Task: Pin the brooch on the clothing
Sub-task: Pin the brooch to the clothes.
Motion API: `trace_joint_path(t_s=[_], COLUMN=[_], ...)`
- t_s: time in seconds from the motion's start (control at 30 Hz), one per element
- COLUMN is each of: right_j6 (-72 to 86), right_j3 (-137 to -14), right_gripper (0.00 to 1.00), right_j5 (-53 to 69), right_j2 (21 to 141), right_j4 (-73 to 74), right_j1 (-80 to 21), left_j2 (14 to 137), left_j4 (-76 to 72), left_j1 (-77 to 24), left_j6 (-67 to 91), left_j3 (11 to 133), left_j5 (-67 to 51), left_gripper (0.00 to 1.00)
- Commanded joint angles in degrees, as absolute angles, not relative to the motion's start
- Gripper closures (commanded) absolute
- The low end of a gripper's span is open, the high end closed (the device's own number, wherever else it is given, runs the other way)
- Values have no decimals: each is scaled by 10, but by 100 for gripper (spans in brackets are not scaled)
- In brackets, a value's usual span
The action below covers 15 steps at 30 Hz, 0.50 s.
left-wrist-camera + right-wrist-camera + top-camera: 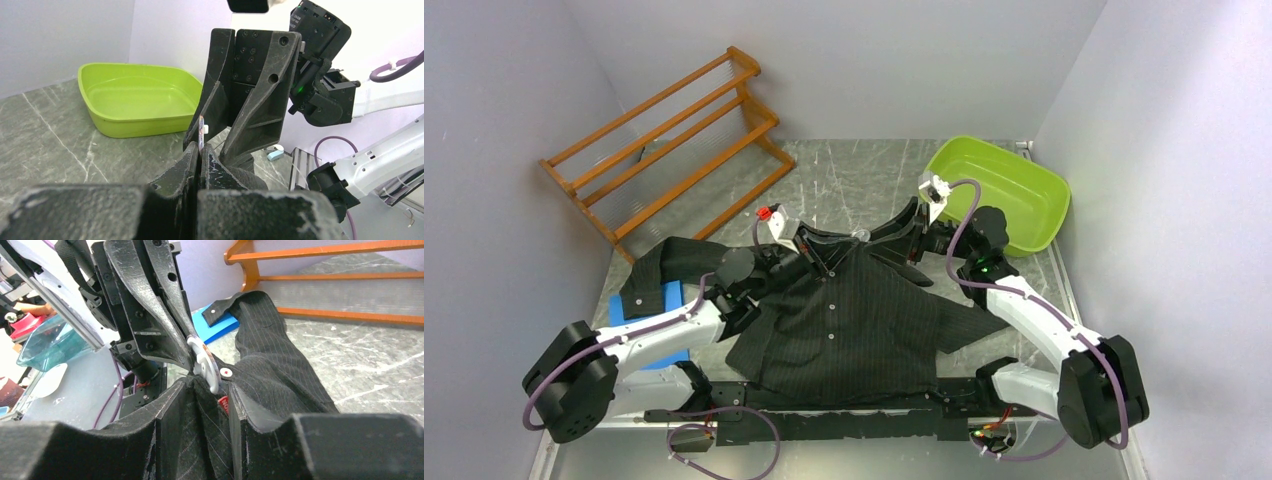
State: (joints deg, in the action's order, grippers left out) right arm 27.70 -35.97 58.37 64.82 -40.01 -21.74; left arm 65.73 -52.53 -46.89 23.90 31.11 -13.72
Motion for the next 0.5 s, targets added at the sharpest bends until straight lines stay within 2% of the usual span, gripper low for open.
trace_joint_path(t_s=[0.0,0.07,0.13,0.2,0.27,0.4,0.47], right_j6=[279,283,287,289,288,282,286], right_j3=[-390,-392,-394,-392,-392,-389,-385], right_gripper=[61,66,82,87,97,97,91], right_j5=[596,598,603,601,601,600,600], right_j2=[653,655,657,655,655,655,655], right_j4=[-441,-445,-452,-458,-455,-447,-452], right_j1=[-225,-226,-226,-227,-228,-228,-229], left_j2=[663,664,665,666,666,667,667], left_j4=[-573,-571,-569,-568,-565,-559,-556], left_j1=[-468,-468,-467,-468,-468,-468,-468], left_j6=[256,258,260,260,261,260,261], left_j3=[324,327,329,330,333,335,336], left_j5=[-151,-152,-152,-151,-150,-149,-149], left_gripper=[97,97,97,97,97,97,97])
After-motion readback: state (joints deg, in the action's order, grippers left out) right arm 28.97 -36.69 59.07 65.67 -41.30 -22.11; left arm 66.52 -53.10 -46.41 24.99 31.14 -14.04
